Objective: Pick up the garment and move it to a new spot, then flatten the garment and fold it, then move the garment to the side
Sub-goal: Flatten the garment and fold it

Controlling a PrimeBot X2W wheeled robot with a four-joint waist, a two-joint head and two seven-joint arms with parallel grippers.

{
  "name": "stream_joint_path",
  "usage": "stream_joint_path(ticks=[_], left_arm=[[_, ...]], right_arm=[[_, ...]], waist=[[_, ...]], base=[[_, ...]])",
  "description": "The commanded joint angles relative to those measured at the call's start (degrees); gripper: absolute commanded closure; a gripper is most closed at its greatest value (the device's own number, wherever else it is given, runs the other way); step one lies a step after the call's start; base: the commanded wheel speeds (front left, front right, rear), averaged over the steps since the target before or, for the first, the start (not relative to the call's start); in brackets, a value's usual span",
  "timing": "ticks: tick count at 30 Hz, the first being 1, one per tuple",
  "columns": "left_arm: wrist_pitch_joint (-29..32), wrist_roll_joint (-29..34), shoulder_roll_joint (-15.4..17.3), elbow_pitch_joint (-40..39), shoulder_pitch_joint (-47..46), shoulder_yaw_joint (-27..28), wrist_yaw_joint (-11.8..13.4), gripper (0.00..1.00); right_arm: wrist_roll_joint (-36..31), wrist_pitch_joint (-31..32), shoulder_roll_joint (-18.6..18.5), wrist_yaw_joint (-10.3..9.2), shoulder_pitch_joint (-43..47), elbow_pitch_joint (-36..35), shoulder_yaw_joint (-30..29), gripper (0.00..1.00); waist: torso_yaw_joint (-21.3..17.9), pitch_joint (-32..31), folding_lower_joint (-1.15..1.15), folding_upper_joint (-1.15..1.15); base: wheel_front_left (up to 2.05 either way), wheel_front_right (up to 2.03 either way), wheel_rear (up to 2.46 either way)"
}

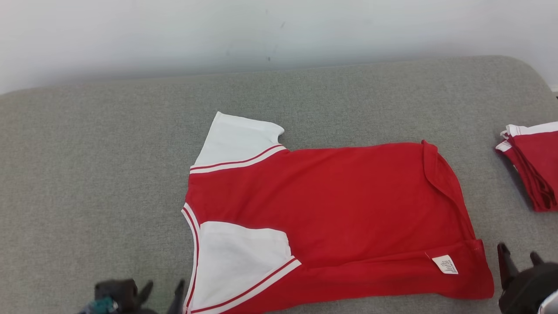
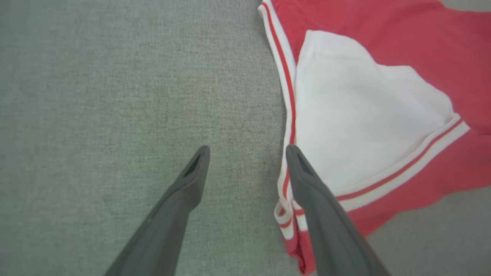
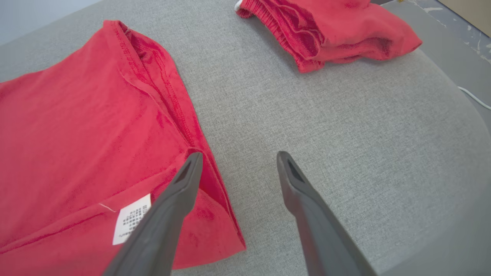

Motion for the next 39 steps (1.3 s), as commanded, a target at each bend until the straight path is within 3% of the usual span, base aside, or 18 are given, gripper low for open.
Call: stream_joint_path(ticks=[1, 4, 10, 16, 28, 39], left_arm=[[-0.71, 0.3, 0.63, -0.59, -1.6, 0.55, -0.46, 0.0], [-1.37, 0.69, 1.23, -0.97, -4.66, 1.52, -1.71, 0.0], [-0.94, 0.52, 1.13, 1.96, -14.1, 2.44, -6.54, 0.0], [2.87, -1.48, 0.25, 8.46, -25.31, 3.98, -9.95, 0.0], [9.01, 0.39, -2.98, 22.54, -44.06, 2.67, -11.24, 0.0], [10.94, 2.55, -3.7, 30.88, -52.61, 1.76, -10.84, 0.0]], right_arm=[[-0.65, 0.35, -0.07, -0.18, -1.2, -0.98, 0.1, 0.0], [-1.86, 2.5, -0.04, -0.18, -3.51, -2.94, 1.13, 0.0], [-5.22, 8.59, -0.05, -0.18, -10.58, -5.62, 5.75, 0.0], [-7.76, 15.59, -0.07, -0.18, -20.87, -3.24, 10.71, 0.0], [-8.66, 14.71, -0.04, -0.18, -36.64, 6.17, 15.26, 0.0], [-8.34, 11.41, -0.03, -0.18, -38.34, 9.29, 16.26, 0.0]], waist=[[-0.14, 0.12, 0.0, 0.0], [-0.42, 0.48, 0.0, 0.0], [-1.74, 2.72, 0.0, 0.0], [-3.81, 6.81, 0.0, 0.0], [-9.04, 16.29, 0.0, 0.0], [-12.03, 19.43, 0.0, 0.0]], base=[[0.0, 0.0, 0.0], [0.0, 0.0, 0.0], [0.0, 0.0, 0.0], [0.0, 0.0, 0.0], [0.0, 0.0, 0.0], [0.0, 0.0, 0.0]])
